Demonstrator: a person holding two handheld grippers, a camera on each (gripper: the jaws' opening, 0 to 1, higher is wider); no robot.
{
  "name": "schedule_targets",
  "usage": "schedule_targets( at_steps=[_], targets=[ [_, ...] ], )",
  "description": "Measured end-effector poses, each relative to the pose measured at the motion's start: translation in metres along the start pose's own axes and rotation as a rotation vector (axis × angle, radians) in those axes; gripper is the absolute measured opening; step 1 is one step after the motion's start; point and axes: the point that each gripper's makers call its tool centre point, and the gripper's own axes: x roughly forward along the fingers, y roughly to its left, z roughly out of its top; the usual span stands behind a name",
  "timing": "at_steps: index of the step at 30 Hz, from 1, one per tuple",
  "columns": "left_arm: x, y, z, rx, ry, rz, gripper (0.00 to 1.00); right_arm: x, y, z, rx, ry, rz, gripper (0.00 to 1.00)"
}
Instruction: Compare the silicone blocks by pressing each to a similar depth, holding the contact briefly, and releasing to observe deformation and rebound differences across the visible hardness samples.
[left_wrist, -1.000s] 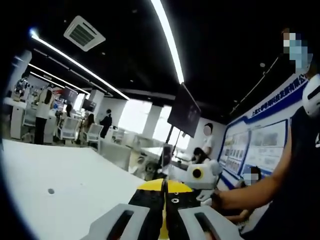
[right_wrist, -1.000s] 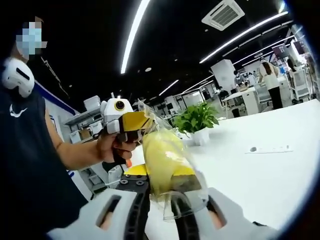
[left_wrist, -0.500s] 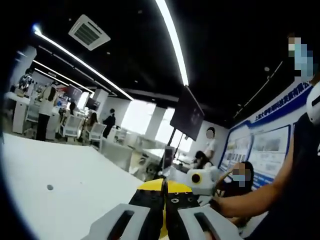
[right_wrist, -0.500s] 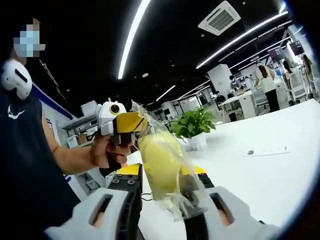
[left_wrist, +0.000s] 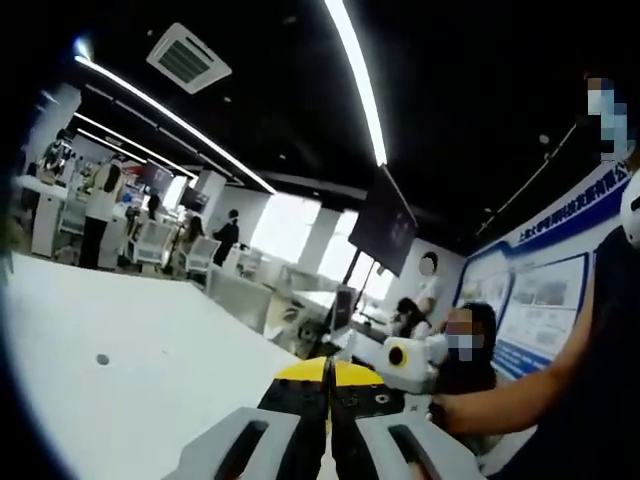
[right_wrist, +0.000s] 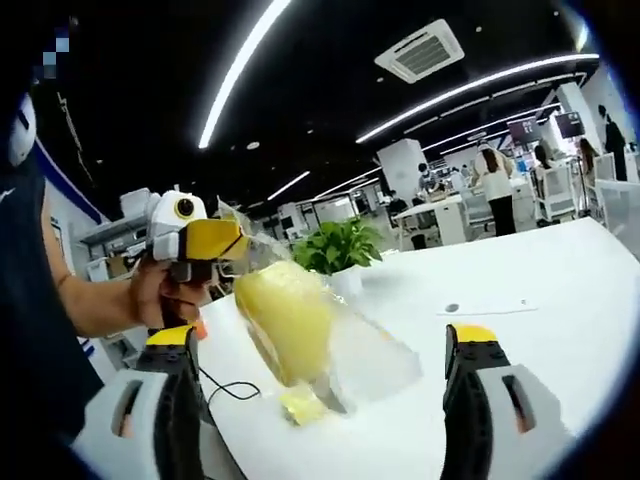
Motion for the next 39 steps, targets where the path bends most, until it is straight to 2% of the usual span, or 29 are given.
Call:
schedule_targets(
  at_steps=[4,16,24,39],
  targets=[
    [0.0,0.004,0.0,-0.014,-0.014,0.001,0.0,-0.009,-0.008,-0.004,-0.041,0.015,-0.031,0.96],
    [0.005,0.012,-0.004,-0.047,-0.013,0.023,0.0,-0.042,-0.033,-0.009,-0.031,0.005,-0.129,0.96],
    [0.012,0.019,-0.021,-0.075,-0.006,0.039,0.0,-0.058,-0.042,-0.02,-0.015,0.016,-0.169,0.96],
    [0.029,0.027,-0.046,-0.138,-0.011,0.058,0.0,-0.076,-0.047,-0.048,-0.004,0.066,-0.205,0.96]
  ],
)
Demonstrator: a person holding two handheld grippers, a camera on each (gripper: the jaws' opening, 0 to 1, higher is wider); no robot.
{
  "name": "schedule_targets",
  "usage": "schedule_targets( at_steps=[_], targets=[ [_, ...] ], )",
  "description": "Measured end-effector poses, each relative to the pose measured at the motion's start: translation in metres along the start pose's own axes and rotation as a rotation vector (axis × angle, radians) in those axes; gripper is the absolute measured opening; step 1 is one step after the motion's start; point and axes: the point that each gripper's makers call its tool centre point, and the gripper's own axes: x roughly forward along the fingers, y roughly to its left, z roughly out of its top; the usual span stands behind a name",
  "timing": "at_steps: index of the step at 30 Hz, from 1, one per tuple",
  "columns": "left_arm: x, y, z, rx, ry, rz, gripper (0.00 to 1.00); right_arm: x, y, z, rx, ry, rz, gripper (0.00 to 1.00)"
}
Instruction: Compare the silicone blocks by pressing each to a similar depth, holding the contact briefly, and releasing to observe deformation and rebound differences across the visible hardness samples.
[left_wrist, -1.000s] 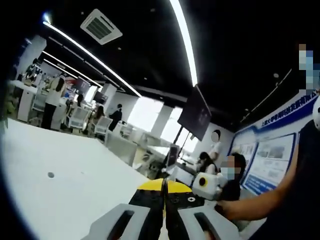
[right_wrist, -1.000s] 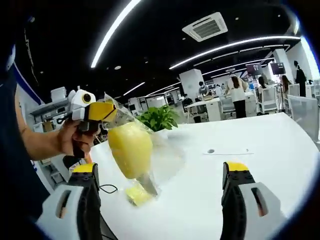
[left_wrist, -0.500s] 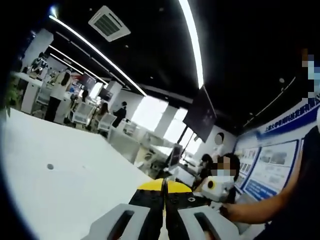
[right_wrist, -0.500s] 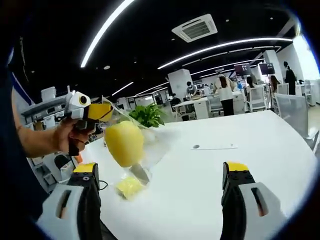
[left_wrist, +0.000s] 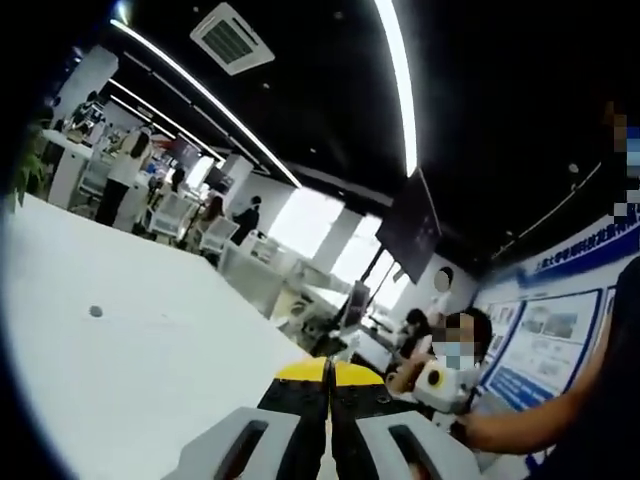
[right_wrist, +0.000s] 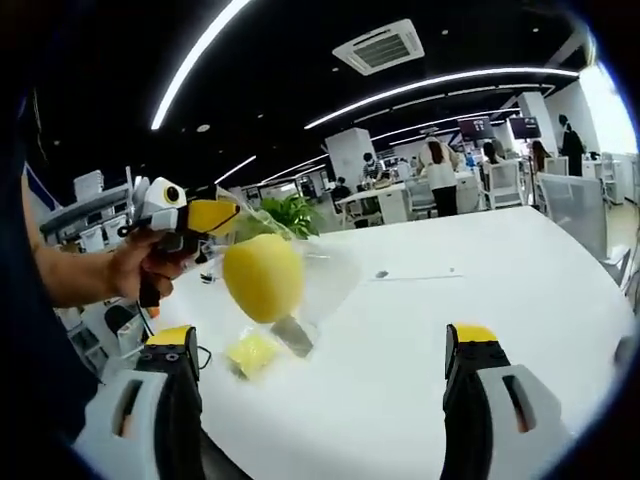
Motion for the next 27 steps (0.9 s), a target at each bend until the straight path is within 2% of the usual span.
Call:
schedule_targets(
  at_steps=[8,14,17,22,27],
  targets=[
    [0.012,0.008,-0.02,-0.018,0.029,0.019,0.0,-0.009,-0.008,-0.009,0.016,0.007,-0.021,0.96],
    [0.021,0.016,-0.032,-0.06,0.027,0.031,0.0,-0.011,-0.012,-0.011,0.017,0.01,-0.027,0.96],
    [0.028,0.018,-0.04,-0.083,0.03,0.036,0.0,-0.015,-0.014,-0.012,-0.001,0.014,-0.039,0.96],
    [0.033,0.026,-0.052,-0.125,0.02,0.048,0.0,-0.02,-0.016,-0.025,-0.062,0.03,-0.038,0.96],
    [0.034,0.034,-0.063,-0.179,0.022,0.063,0.0,-0.024,-0.017,-0.039,-0.089,0.051,-0.04,0.96]
  ],
)
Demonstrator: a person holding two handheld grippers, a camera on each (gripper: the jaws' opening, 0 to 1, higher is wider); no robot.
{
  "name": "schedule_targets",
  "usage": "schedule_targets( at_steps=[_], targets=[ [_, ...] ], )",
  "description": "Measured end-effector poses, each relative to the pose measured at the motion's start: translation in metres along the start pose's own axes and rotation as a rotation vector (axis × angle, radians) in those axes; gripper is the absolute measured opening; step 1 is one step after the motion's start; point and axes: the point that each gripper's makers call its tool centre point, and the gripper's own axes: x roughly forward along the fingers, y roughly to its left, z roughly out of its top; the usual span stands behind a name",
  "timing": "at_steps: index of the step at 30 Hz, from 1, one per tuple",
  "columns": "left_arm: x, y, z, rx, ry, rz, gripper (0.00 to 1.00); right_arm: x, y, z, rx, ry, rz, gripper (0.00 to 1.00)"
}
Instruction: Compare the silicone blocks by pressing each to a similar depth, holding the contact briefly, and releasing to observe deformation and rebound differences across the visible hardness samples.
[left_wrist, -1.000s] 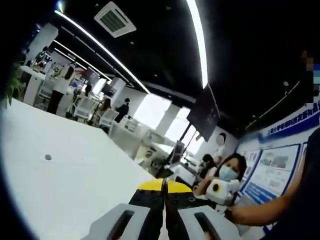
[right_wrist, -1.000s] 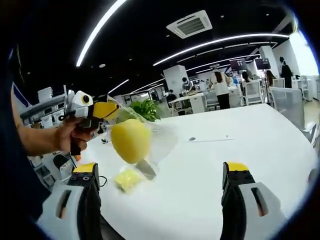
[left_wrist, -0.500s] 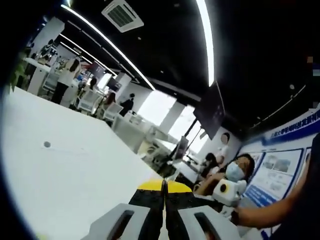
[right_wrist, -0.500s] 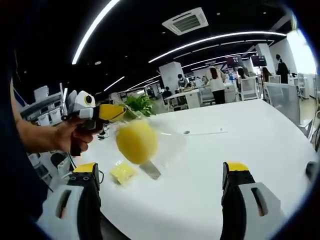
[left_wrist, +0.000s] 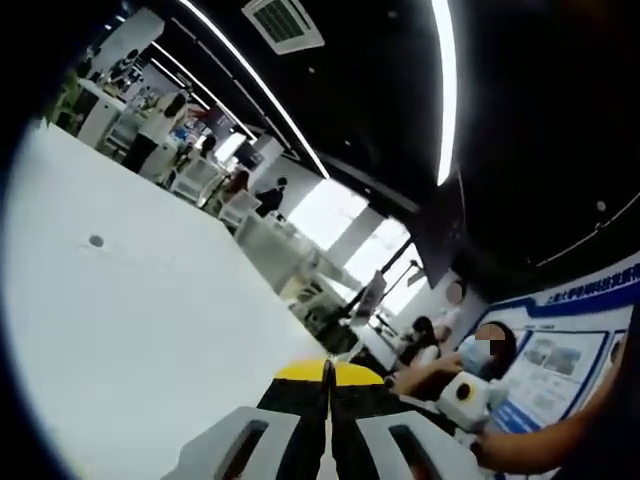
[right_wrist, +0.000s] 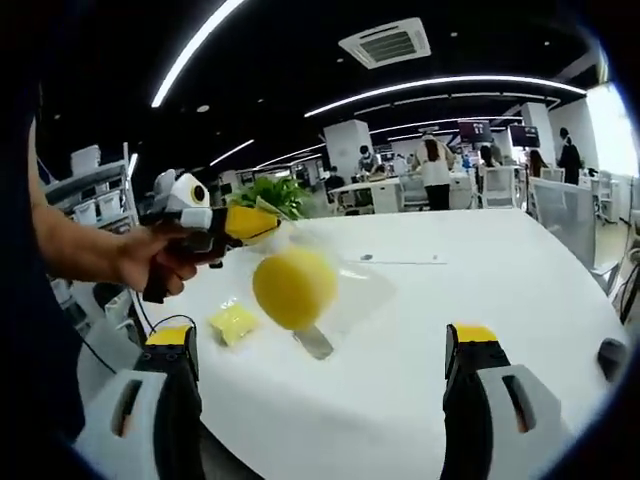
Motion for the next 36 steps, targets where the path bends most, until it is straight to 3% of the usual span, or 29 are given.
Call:
schedule_targets(
  at_steps=[6,13,23,28,32,34,36],
  targets=[
    [0.001,0.013,-0.008,-0.06,-0.001,0.017,0.0,-0.004,-0.001,-0.023,-0.002,0.048,-0.025,0.96],
    [0.004,0.026,-0.018,-0.083,0.018,0.03,0.0,-0.002,0.006,-0.033,0.01,0.066,-0.038,0.96],
    [0.008,0.048,-0.043,-0.189,0.058,0.068,0.0,-0.006,0.007,-0.045,0.047,0.09,-0.044,0.96],
    [0.006,0.059,-0.048,-0.224,0.042,0.078,0.0,-0.008,0.005,-0.05,0.061,0.101,-0.048,0.96],
    [0.0,0.078,-0.047,-0.209,0.026,0.132,0.0,-0.009,0.003,-0.052,0.07,0.11,-0.051,0.96],
    [-0.005,0.096,-0.044,-0.169,0.02,0.216,0.0,-0.008,0.0,-0.052,0.074,0.108,-0.055,0.96],
    [-0.008,0.103,-0.041,-0.171,0.003,0.234,0.0,-0.007,-0.001,-0.05,0.082,0.104,-0.057,0.96]
  ],
)
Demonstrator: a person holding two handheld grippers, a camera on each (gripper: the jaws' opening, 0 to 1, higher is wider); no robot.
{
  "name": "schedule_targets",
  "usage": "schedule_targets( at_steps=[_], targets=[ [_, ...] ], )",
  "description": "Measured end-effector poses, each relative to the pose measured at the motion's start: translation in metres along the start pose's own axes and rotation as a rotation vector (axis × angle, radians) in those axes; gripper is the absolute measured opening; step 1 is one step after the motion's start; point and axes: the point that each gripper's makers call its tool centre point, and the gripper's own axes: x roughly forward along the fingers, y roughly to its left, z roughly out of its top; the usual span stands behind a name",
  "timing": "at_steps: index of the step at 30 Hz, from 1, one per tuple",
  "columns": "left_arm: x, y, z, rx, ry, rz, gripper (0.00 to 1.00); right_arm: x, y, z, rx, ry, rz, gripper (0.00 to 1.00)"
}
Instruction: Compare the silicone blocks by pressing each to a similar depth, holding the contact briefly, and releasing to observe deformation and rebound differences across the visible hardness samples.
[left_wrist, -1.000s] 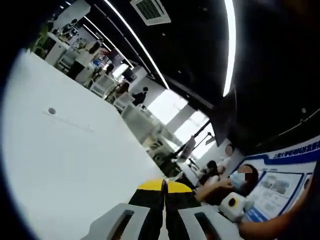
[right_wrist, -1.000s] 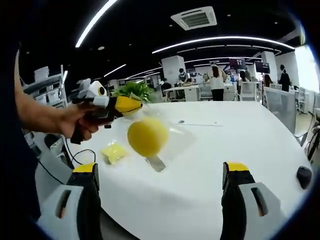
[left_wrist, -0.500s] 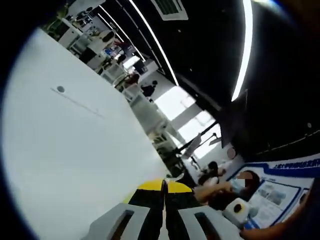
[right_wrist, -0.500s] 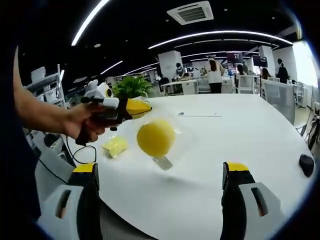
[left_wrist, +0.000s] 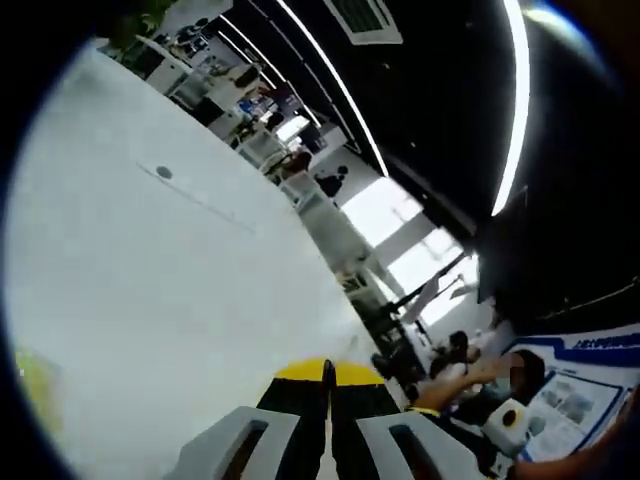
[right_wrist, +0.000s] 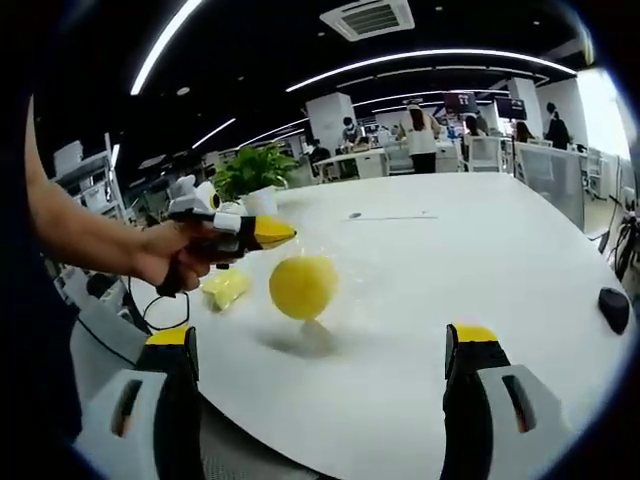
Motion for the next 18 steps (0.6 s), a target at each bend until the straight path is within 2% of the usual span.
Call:
schedule_targets(
  at_steps=[5,9,11,14,18],
  targets=[
    [0.001,0.019,0.002,0.031,-0.007,0.041,0.0,-0.001,-0.003,0.002,0.025,-0.014,-0.01,0.96],
    [0.005,0.034,-0.004,0.052,0.027,0.065,0.0,-0.001,-0.002,-0.001,0.022,0.0,-0.009,0.96],
    [0.007,0.038,-0.007,0.055,0.041,0.073,0.0,-0.001,-0.002,-0.001,0.026,-0.002,-0.009,0.96],
    [0.007,0.046,-0.005,0.005,0.018,0.071,0.0,-0.002,-0.002,-0.002,0.025,0.004,-0.01,0.96],
    [0.008,0.058,-0.011,0.045,0.047,0.099,0.0,-0.004,-0.003,-0.003,0.031,0.005,-0.012,0.96]
  ],
)
